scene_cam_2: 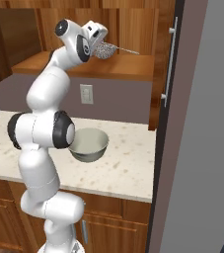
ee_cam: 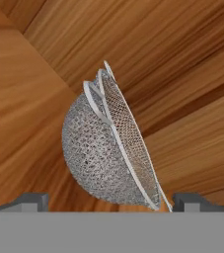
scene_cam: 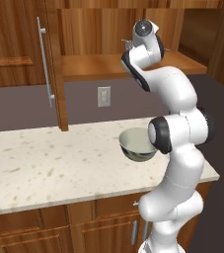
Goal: Open the cabinet and setup a tea strainer by placing it in the bowl upright.
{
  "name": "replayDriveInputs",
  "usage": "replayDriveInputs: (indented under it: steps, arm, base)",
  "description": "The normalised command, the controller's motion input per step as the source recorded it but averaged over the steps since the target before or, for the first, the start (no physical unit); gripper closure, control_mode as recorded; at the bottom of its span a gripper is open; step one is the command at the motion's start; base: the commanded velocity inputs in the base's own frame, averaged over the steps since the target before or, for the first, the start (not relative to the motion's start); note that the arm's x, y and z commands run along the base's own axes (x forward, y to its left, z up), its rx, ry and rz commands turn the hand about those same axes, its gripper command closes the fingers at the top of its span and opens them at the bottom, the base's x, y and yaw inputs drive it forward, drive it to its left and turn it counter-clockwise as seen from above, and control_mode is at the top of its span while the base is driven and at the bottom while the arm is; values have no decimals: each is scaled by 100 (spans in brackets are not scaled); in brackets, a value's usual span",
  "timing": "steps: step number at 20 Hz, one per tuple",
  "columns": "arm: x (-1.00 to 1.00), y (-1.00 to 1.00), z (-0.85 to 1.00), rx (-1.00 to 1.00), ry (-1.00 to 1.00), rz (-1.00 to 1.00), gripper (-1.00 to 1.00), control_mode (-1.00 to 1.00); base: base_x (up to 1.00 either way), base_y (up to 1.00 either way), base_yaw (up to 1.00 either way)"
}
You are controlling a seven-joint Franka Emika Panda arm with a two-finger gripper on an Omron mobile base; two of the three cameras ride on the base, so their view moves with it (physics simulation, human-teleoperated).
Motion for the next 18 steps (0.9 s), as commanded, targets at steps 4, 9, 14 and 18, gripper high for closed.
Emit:
replayDriveInputs:
  steps: [4,9,14,18]
  arm:
    - [18,0,0,0,5,0,-100,-100]
    - [22,0,0,0,11,0,-100,-100]
    - [28,0,0,0,9,0,-100,-100]
    - [26,0,0,0,4,3,-100,-100]
  base:
    - [0,0,0]
    - [0,0,0]
    - [0,0,0]
    - [0,0,0]
